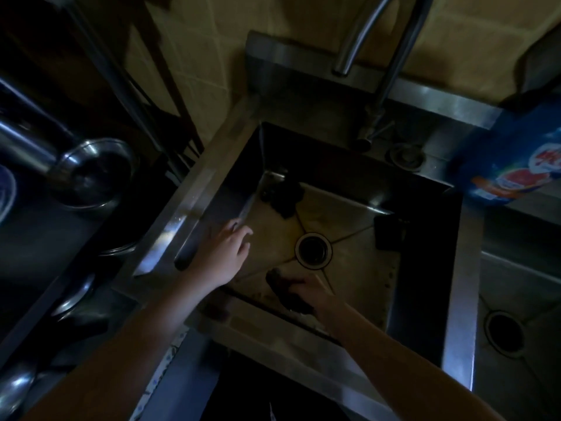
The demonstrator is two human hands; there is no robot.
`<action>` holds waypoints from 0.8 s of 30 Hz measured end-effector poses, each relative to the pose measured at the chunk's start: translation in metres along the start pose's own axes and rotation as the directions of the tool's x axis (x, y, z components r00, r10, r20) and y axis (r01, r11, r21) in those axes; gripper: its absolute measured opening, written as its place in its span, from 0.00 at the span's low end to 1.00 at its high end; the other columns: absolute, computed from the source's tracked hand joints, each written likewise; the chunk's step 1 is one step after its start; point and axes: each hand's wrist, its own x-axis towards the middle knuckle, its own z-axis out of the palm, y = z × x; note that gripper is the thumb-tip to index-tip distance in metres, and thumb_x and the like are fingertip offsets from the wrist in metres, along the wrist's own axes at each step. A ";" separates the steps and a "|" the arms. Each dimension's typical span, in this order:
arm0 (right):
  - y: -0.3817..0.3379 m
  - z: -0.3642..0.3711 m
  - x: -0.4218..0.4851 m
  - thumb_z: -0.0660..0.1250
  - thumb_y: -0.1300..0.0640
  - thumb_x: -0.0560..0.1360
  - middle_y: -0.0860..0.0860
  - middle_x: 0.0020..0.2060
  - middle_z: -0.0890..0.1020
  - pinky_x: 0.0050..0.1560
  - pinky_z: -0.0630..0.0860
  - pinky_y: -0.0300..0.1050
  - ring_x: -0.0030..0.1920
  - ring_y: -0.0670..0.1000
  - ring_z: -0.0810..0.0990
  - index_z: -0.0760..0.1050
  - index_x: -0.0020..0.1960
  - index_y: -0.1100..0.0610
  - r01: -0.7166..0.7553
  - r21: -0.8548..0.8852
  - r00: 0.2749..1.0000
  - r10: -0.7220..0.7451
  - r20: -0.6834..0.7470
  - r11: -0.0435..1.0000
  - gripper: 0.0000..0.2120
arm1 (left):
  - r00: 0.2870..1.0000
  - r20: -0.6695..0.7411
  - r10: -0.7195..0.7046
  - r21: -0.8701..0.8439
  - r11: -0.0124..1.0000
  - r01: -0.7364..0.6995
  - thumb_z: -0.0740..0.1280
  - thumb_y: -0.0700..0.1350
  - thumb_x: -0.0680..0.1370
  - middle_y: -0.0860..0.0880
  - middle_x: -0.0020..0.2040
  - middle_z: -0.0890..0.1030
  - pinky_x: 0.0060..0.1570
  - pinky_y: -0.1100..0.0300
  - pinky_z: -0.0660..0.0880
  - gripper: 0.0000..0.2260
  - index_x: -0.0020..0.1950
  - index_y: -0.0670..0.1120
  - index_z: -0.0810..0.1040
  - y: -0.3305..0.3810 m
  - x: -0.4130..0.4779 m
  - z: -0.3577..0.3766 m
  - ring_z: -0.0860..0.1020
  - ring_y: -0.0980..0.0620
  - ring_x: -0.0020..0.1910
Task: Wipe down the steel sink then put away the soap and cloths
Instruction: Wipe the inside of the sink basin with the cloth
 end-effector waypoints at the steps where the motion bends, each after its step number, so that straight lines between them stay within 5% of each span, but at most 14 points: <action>1: -0.004 0.000 0.004 0.62 0.68 0.76 0.59 0.48 0.81 0.37 0.75 0.42 0.36 0.53 0.78 0.77 0.62 0.63 -0.007 0.057 1.000 0.008 -0.022 0.998 0.15 | 1.000 -0.002 0.007 0.000 1.000 -0.007 0.60 0.48 0.79 0.49 0.70 0.67 0.66 0.44 0.61 0.13 0.62 0.50 0.72 -0.003 0.006 -0.003 0.67 0.44 0.67; 4: -0.021 -0.002 0.016 0.62 0.68 0.76 0.57 0.45 0.81 0.40 0.77 0.45 0.40 0.55 0.79 0.76 0.63 0.59 -0.007 0.234 0.995 0.030 -0.094 0.972 0.17 | 0.999 -0.019 0.041 0.005 0.999 -0.041 0.60 0.48 0.79 0.47 0.71 0.67 0.66 0.46 0.62 0.14 0.64 0.49 0.72 -0.010 0.029 -0.013 0.68 0.45 0.67; 8: -0.046 -0.006 0.033 0.60 0.66 0.77 0.61 0.56 0.80 0.55 0.77 0.54 0.56 0.63 0.79 0.74 0.66 0.59 0.032 0.437 0.982 0.053 -0.180 0.899 0.18 | 0.993 -0.015 0.117 0.017 0.993 -0.116 0.61 0.47 0.79 0.45 0.71 0.67 0.64 0.48 0.64 0.15 0.65 0.47 0.71 -0.018 0.067 -0.022 0.67 0.44 0.68; 11: -0.067 -0.014 0.043 0.59 0.67 0.77 0.63 0.59 0.78 0.58 0.75 0.56 0.58 0.64 0.77 0.74 0.65 0.60 0.087 0.572 0.964 0.075 -0.254 0.816 0.17 | 0.983 -0.027 0.179 0.013 0.984 -0.179 0.62 0.46 0.78 0.45 0.70 0.68 0.63 0.50 0.63 0.16 0.65 0.47 0.71 -0.022 0.099 -0.029 0.67 0.45 0.68; 16: -0.099 -0.028 0.059 0.56 0.65 0.80 0.59 0.49 0.80 0.38 0.75 0.45 0.43 0.54 0.79 0.71 0.67 0.60 0.175 0.835 0.961 0.095 -0.261 0.522 0.16 | 0.960 -0.023 0.279 0.000 0.960 -0.279 0.62 0.45 0.77 0.45 0.70 0.68 0.63 0.51 0.62 0.18 0.67 0.47 0.68 -0.022 0.159 -0.039 0.66 0.46 0.68; 22: -0.125 -0.056 0.080 0.59 0.61 0.80 0.58 0.48 0.79 0.59 0.74 0.46 0.45 0.53 0.78 0.70 0.64 0.63 0.273 0.938 0.937 0.164 -0.309 0.213 0.14 | 0.943 0.032 0.330 0.008 0.944 -0.330 0.61 0.46 0.78 0.45 0.73 0.62 0.68 0.45 0.60 0.22 0.72 0.49 0.62 -0.013 0.231 -0.045 0.62 0.43 0.71; 24: -0.125 -0.069 0.089 0.61 0.63 0.78 0.57 0.51 0.79 0.58 0.73 0.38 0.43 0.47 0.77 0.71 0.64 0.62 0.279 0.960 0.944 0.192 -0.268 -0.029 0.14 | 0.935 0.044 0.352 0.038 0.935 -0.354 0.61 0.45 0.78 0.45 0.74 0.61 0.69 0.43 0.58 0.24 0.73 0.49 0.60 -0.010 0.254 -0.047 0.61 0.43 0.71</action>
